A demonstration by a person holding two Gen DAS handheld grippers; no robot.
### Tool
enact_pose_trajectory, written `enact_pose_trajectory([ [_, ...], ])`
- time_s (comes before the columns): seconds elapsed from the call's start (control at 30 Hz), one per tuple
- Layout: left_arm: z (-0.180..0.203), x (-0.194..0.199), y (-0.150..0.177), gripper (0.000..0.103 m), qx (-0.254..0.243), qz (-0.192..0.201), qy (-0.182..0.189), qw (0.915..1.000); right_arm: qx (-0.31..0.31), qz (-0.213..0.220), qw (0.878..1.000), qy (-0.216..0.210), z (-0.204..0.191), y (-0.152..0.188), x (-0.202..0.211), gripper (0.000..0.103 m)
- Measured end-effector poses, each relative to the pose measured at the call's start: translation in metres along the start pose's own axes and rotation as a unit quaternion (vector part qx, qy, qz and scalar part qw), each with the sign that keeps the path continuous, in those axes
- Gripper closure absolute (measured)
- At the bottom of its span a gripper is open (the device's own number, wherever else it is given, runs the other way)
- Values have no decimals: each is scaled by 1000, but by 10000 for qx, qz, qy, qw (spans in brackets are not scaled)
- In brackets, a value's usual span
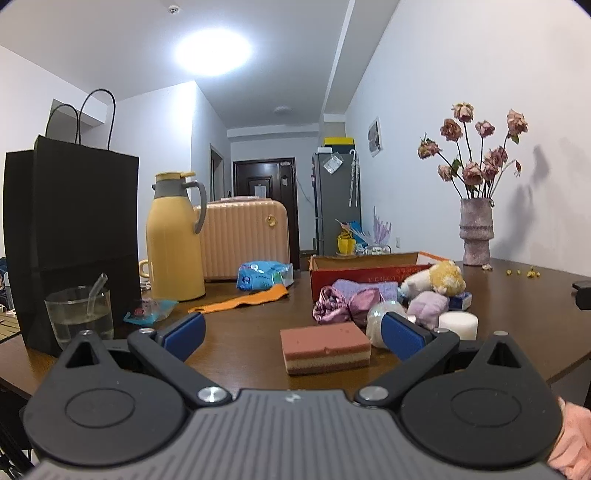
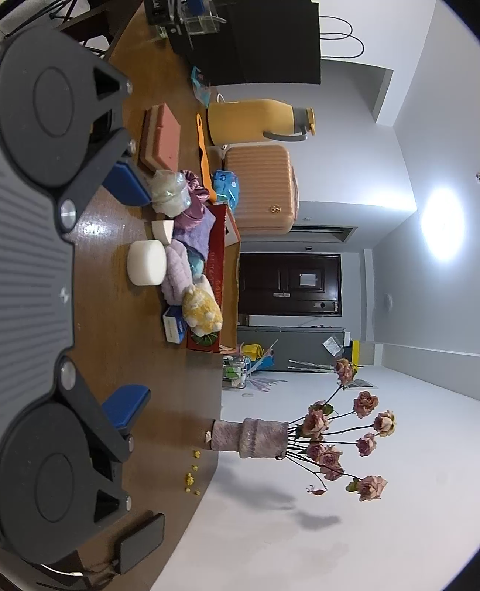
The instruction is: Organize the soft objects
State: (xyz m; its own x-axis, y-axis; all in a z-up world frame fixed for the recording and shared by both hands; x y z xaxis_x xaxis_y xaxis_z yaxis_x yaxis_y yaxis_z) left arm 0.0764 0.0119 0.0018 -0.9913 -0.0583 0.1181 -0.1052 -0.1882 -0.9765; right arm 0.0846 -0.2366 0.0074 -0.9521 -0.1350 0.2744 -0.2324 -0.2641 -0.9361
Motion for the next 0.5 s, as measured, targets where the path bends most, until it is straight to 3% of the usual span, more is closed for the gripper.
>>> enact_pose_trajectory([
  [0.2, -1, -5, 18, 0, 42, -311, 124, 9994, -70, -29, 10000, 32, -7, 16, -2, 0],
  [0.5, 8, -6, 21, 0, 114, -441, 298, 9985, -71, 39, 10000, 57, -11, 17, -1, 0],
])
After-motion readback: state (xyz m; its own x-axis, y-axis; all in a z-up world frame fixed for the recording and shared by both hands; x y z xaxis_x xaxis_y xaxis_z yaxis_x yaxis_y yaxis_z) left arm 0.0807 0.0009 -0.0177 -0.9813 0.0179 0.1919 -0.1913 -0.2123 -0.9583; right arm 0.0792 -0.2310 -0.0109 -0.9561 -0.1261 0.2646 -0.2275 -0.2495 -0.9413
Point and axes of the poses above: each gripper's, at about its wrist camera, not at the fingertips, and x roughly against the way its jaws point, z to its right, y to its underside, the point moved 7 cm from there along -x, roughly the way its jaws point, and after that the axes turned 14 degrees about x, right-handed, at the moved point
